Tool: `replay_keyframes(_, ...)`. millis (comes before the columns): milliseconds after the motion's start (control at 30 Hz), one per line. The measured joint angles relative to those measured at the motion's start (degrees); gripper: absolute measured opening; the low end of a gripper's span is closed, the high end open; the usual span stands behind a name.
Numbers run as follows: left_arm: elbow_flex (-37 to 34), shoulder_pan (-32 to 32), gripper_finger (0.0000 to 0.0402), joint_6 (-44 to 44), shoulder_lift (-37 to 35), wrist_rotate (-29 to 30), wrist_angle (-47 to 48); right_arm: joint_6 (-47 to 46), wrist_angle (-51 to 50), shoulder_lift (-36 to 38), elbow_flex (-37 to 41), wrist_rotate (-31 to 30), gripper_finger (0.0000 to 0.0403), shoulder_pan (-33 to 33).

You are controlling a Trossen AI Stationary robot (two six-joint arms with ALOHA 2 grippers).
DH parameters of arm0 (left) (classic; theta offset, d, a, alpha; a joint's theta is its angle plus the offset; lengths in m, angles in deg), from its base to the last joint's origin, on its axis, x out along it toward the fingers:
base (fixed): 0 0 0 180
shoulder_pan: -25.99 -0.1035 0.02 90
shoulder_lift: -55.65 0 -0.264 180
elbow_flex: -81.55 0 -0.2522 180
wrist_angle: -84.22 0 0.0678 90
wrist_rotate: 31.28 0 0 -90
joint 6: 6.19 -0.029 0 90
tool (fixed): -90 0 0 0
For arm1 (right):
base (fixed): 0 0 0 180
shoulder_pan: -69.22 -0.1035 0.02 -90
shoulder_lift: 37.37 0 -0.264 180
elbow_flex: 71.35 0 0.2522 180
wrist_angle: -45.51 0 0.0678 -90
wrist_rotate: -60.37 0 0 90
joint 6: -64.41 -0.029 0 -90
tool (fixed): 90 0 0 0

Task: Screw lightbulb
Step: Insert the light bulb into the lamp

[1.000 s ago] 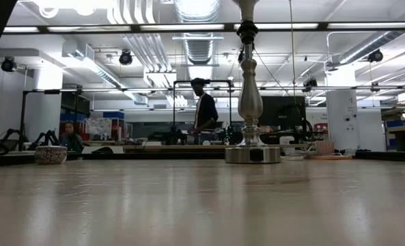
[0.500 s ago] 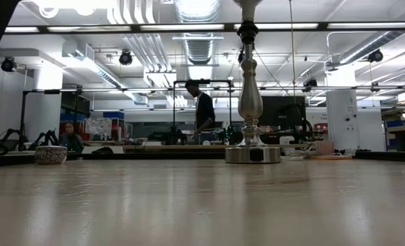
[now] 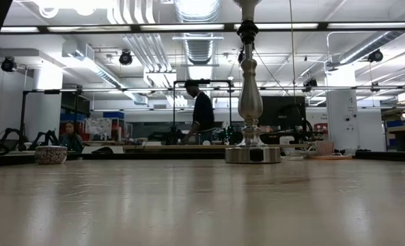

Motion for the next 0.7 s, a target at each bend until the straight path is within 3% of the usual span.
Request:
replay_keyframes(267, 0.1, 0.2, 0.0020, -0.1, 1.0, 0.4, -1.1, 1.7, 1.1, 1.0, 0.0, -6.5, 0.0000, 0.0)
replay_keyframes(700, -0.1, -0.9, 0.0020, -0.6, 1.9, 3.9, -0.6, 2.4, -1.5, 0.9, 0.0, -6.3, 0.0000, 0.0)
